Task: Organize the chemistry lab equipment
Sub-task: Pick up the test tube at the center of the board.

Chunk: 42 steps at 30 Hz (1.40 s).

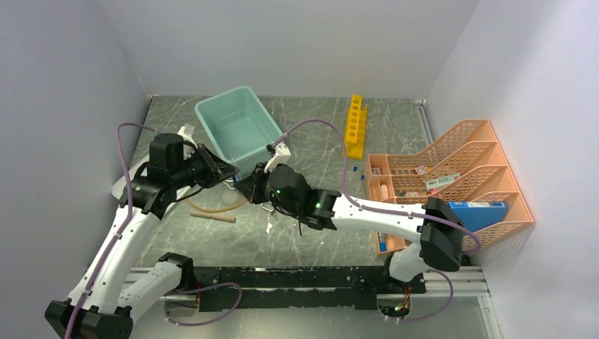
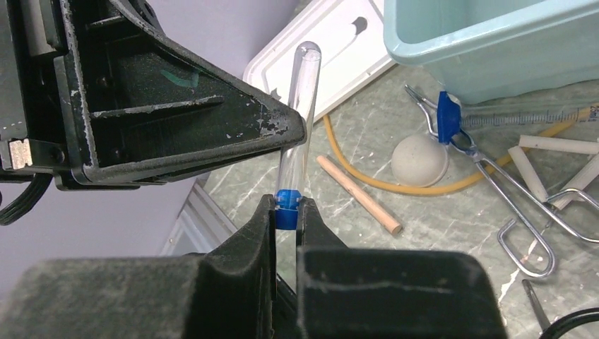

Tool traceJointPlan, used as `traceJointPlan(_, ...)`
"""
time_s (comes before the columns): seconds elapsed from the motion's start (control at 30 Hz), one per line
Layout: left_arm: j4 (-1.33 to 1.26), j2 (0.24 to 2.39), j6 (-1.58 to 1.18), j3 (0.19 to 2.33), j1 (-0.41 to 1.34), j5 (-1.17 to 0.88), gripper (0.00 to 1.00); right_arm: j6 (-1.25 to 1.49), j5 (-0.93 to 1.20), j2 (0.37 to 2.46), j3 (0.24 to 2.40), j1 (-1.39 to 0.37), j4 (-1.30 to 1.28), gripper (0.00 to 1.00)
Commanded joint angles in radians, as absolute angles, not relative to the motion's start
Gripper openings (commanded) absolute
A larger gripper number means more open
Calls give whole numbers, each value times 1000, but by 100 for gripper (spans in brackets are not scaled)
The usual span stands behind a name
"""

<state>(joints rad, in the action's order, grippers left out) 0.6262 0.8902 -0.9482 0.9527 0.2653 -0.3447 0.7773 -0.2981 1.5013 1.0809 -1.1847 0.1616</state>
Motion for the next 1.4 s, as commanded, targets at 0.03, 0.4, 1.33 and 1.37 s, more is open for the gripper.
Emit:
traceJointPlan(0.03, 567, 889, -951, 934, 262, -425, 14, 768, -324, 1454, 1048, -1181, 188, 0)
traceJointPlan(0.4, 442, 926, -861, 910, 262, -545, 66, 551, -258, 1327, 883, -1178, 171, 0)
traceJointPlan(1.33, 641, 1086, -340, 905, 357, -914, 64, -545, 125, 1006, 691, -1175, -99, 0)
traceJointPlan(1.37, 642, 1087, -340, 904, 375, -910, 64, -542, 123, 1002, 692, -1175, -99, 0)
